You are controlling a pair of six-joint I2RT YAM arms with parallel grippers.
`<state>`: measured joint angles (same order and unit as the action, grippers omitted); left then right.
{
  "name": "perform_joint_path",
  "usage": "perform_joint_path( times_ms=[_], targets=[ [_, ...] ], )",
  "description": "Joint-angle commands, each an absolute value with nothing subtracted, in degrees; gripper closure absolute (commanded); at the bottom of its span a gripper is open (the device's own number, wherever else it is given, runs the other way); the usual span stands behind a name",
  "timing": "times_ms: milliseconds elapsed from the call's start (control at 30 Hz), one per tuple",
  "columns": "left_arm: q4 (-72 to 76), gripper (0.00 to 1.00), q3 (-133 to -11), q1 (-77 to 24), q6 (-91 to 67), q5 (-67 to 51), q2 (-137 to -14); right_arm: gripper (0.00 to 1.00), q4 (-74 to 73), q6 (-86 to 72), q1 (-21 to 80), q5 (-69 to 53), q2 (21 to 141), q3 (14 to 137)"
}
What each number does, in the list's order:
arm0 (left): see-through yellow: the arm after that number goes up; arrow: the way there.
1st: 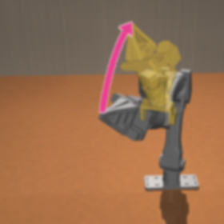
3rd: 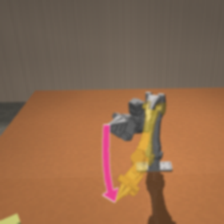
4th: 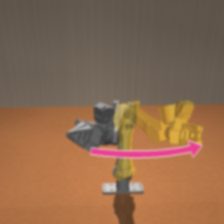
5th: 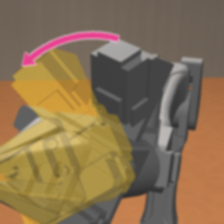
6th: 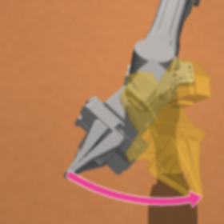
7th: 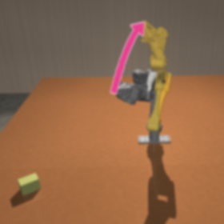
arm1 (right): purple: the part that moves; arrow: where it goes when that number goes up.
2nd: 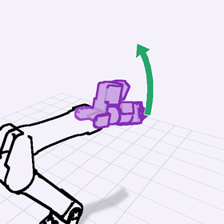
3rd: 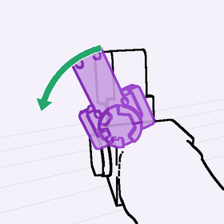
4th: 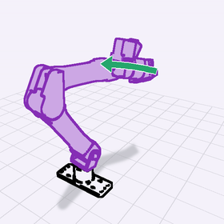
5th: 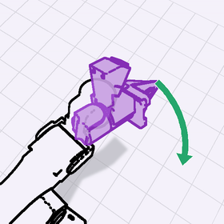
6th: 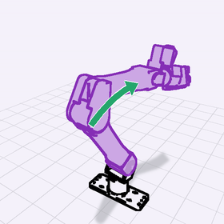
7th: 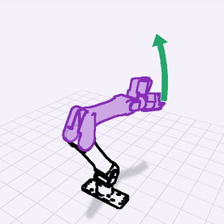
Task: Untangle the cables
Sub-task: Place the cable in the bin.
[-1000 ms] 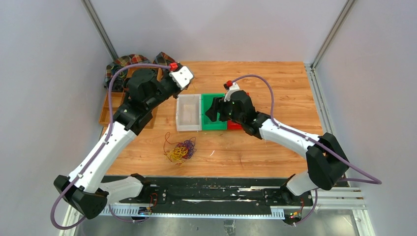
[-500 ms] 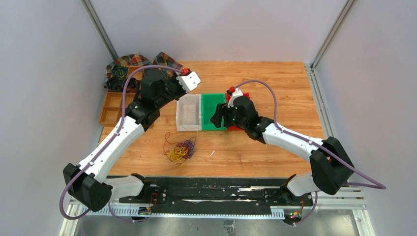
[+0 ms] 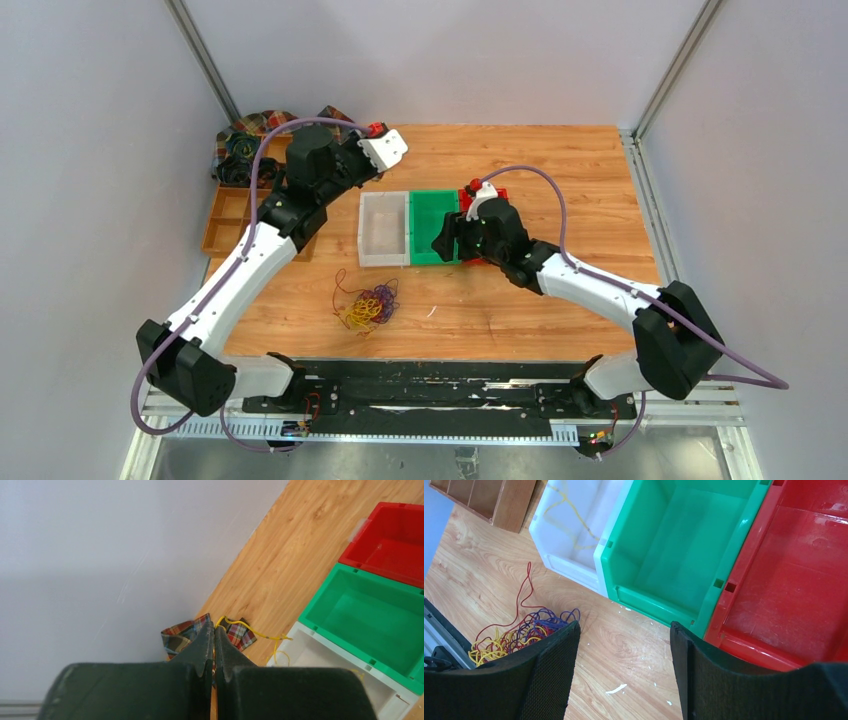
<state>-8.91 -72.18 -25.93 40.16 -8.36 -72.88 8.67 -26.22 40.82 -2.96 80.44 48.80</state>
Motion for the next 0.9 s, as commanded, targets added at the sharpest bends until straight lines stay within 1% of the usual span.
perform_joint_path(
  times_ms=[0,233,600,733,867],
  targets=[
    [-6.43,1.0,-74.11,-25.65,40.93,-8.69,-73.51,0.34,8.53,-27.02,39.99,-2.22,79.8,48.29],
    [-7.84,0.99,-72.62,-25.63,42.11,-9.37,-74.21,0.34,8.5,-27.26,39.84,-2.04,79.85,47.39],
    [-16.29,1.0,-66.35,-25.58,43.07,-8.53,-75.32,0.35,8.09,-26.9,38.97,-1.06,77.38,46.18],
    [-16.08,0.99,-69.75,-25.63,40.8,-9.4,-75.31,0.35,7.91,-27.03,38.6,-1.35,77.03,46.12],
    [-19.48,0.99,-79.34,-25.59,35.56,-11.52,-76.67,0.35,7.93,-27.45,38.45,-1.75,76.71,46.48]
  ],
)
